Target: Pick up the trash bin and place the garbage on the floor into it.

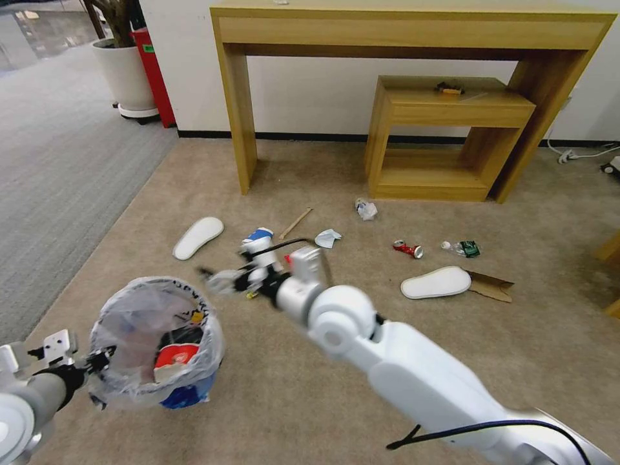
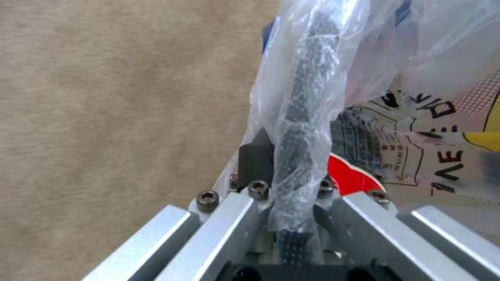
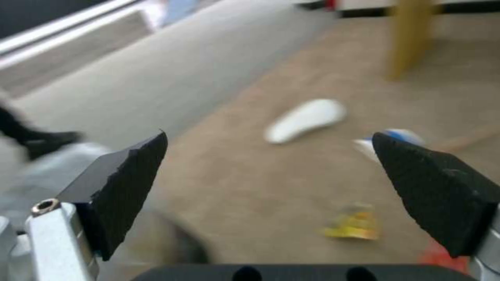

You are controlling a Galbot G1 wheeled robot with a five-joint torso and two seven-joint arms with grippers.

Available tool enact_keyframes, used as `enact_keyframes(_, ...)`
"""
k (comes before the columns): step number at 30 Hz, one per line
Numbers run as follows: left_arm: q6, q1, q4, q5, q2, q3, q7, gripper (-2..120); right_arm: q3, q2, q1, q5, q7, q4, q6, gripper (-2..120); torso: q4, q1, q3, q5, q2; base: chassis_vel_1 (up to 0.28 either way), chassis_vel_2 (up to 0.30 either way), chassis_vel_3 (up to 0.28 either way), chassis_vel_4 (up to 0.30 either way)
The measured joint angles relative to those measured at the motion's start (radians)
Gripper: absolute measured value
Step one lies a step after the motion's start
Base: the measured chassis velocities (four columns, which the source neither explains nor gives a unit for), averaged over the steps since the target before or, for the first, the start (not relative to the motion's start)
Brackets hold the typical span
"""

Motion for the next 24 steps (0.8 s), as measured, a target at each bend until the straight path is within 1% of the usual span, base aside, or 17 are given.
enact_keyframes(1,0.0,0.023,0.008,0.037,-0.001,-0.014,0.033,0,0.053,-0.046,-0.041,-0.028,-0.023,-0.001,0.008,100,-0.0001,0.0,0.0,0.0001,0.0,0.0,0.0,0.0,0.0)
enact_keyframes(2,0.0,0.043,0.015,0.058,-0.003,-0.022,0.052,0,0.112,-0.083,-0.095,-0.064,-0.047,-0.005,0.021,100,-0.0002,0.0,0.0,0.0003,0.0,0.0,0.0,0.0,0.0)
enact_keyframes(4,0.0,0.05,0.018,0.063,-0.004,-0.026,0.058,0,0.131,-0.092,-0.113,-0.077,-0.054,-0.006,0.025,100,-0.0003,0.0,0.0,0.0002,0.0,0.0,0.0,0.0,0.0)
enact_keyframes(5,0.0,0.074,0.027,0.08,-0.01,-0.043,0.082,0,0.206,-0.123,-0.192,-0.12,-0.081,-0.008,0.041,100,-0.0004,0.0,0.0,0.0002,0.0,0.0,0.0,0.0,0.0)
enact_keyframes(6,0.0,0.074,0.027,0.08,-0.01,-0.043,0.082,0,0.206,-0.123,-0.192,-0.12,-0.081,-0.008,0.041,100,-0.0004,0.0,0.0,0.0002,0.0,0.0,0.0,0.0,0.0)
enact_keyframes(7,0.0,0.084,0.032,0.09,-0.014,-0.052,0.093,0,0.238,-0.132,-0.226,-0.136,-0.089,-0.008,0.045,100,-0.0006,0.0,0.0,0.0003,0.0,0.0,0.0,0.0,0.0)
enact_keyframes(10,0.0,0.124,0.046,0.126,-0.033,-0.094,0.155,0,0.369,-0.159,-0.348,-0.204,-0.124,0.014,0.063,100,-0.0002,0.0,0.0,0.0003,0.0,0.0,0.0,0.0,0.0)
enact_keyframes(11,0.0,0.124,0.046,0.126,-0.033,-0.094,0.155,0,0.369,-0.159,-0.348,-0.204,-0.124,0.014,0.063,100,-0.0002,0.0,0.0,0.0003,0.0,0.0,0.0,0.0,0.0)
enact_keyframes(14,0.0,0.151,0.054,0.136,-0.056,-0.131,0.196,0,0.482,-0.165,-0.468,-0.275,-0.153,0.043,0.094,100,-0.0001,0.0,0.0,0.0003,0.0,0.0,0.0,0.0,0.0)
enact_keyframes(16,0.0,0.156,0.056,0.138,-0.061,-0.138,0.208,0,0.496,-0.164,-0.486,-0.286,-0.153,0.047,0.103,100,-0.0001,0.0,0.0,0.0002,0.0,0.0,0.0,0.0,0.0)
enact_keyframes(18,0.0,0.172,0.065,0.152,-0.08,-0.156,0.246,0,0.559,-0.146,-0.589,-0.342,-0.154,0.07,0.147,100,-0.0001,0.0,0.0,0.0003,0.0,0.0,0.0,0.0,0.0)
enact_keyframes(19,0.0,0.172,0.065,0.152,-0.08,-0.156,0.246,0,0.559,-0.146,-0.589,-0.342,-0.154,0.07,0.147,100,-0.0001,0.0,0.0,0.0003,0.0,0.0,0.0,0.0,0.0)
enact_keyframes(21,0.0,0.183,0.072,0.165,-0.095,-0.159,0.27,0,0.613,-0.112,-0.667,-0.383,-0.163,0.098,0.162,100,-0.0002,0.0,0.0,-0.0002,0.0,0.0,0.0,0.0,0.0)
enact_keyframes(24,0.0,0.187,0.073,0.168,-0.102,-0.159,0.278,0,0.64,-0.084,-0.701,-0.397,-0.164,0.114,0.17,100,-0.0002,0.0,0.0,0.0,0.0,0.0,0.0,0.0,0.0)
